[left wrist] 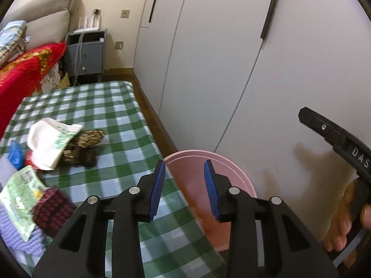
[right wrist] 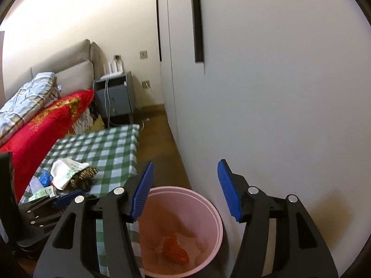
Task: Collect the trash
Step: 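Carry both items over the pink bucket and open both tools to drop them, then grasp the brown patterned cloth with the right tool while the left tool grasps the clear plastic bag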
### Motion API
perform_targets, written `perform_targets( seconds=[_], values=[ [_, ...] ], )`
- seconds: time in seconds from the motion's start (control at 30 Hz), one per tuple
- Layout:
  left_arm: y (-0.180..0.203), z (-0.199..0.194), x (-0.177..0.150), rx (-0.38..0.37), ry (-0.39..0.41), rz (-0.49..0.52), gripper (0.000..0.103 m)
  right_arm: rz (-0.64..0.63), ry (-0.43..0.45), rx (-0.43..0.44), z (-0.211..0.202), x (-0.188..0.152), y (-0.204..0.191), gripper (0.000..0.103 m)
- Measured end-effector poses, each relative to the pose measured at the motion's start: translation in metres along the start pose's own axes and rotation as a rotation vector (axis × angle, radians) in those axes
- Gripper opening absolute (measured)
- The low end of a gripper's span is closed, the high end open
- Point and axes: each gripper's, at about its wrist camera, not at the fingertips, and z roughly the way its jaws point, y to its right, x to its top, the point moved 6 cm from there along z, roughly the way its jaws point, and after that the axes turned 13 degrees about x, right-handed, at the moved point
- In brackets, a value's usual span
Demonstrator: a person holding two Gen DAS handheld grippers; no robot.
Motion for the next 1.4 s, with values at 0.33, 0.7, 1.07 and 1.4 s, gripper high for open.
perform_targets(
  seconds=[0.33,0.7,1.07,1.4],
  values=[
    [-0.07,-0.047,0.001,0.116,0.096,-0.07,0.034,-0.116,0.0,0.084,-0.018,0.001,-0.051,0.057],
    [-0.146,-0.05,-0.015,0.277,0.117,-0.177,0.034,-0.143,-0.025,0.278,0.002,-0.009,-0.119,0.046],
    [-0.195,-0.041,-0.023,0.418,0.134,-0.235,0.034,-0.091,-0.067,0.37,0.071,-0.015,-0.172,0.032],
    [-0.259,-0.031,-0.028,0.573,0.129,-0.365,0.034,-0.105,-0.158,0.402,0.145,-0.044,-0.213,0.032]
  ],
)
